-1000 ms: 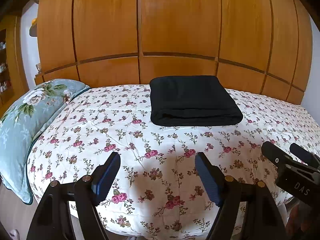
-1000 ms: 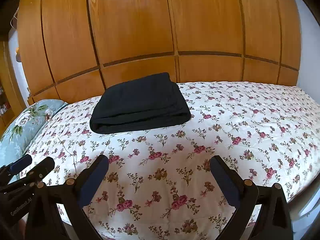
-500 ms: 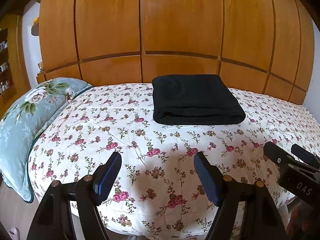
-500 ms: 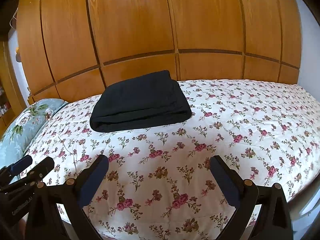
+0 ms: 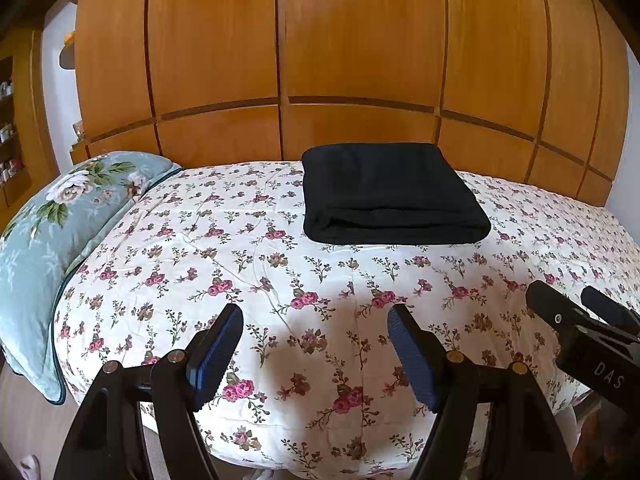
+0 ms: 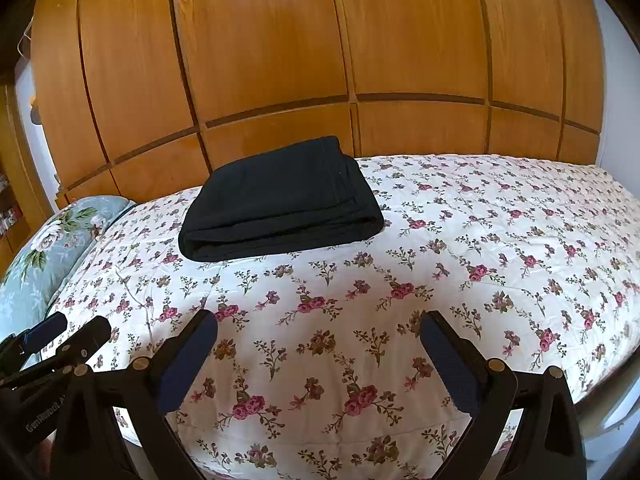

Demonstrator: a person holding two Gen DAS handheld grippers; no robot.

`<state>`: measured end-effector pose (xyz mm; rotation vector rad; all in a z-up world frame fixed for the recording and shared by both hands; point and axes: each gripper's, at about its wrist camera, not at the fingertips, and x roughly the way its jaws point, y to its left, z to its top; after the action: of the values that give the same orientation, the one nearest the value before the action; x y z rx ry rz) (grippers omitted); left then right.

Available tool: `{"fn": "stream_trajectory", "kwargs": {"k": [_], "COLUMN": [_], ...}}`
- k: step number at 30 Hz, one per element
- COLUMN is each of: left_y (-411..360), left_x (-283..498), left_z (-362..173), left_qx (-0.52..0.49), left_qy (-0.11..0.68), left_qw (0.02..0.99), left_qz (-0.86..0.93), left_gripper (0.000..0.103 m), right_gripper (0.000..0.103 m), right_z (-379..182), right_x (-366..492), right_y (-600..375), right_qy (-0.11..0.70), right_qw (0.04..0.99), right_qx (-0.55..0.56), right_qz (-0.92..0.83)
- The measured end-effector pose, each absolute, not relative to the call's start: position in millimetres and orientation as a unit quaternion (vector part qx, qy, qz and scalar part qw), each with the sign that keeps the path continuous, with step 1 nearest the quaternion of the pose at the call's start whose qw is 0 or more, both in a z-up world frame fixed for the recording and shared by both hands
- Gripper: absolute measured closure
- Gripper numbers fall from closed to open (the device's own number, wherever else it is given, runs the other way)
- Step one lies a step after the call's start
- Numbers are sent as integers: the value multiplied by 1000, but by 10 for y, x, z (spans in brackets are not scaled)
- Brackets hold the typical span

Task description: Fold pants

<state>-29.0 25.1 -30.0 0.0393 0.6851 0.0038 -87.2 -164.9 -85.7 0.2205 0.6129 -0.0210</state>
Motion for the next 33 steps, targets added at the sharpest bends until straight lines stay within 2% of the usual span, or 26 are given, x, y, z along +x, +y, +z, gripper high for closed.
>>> {"fn": "stream_trajectory", "kwargs": {"k": [33], "left_y": [224], "left_x": [-132], "left_z": [-494], "left_qx": [25], "left_qy": [368], "left_qw": [929], "left_qz": [9], "left_gripper": [27], "right_gripper": [2], "right_z": [-967], "right_x": [-746], "right_y": [-1608], "right_qy": [317], "right_qw": [943], "right_qx": [104], "right_qz": [-3]}}
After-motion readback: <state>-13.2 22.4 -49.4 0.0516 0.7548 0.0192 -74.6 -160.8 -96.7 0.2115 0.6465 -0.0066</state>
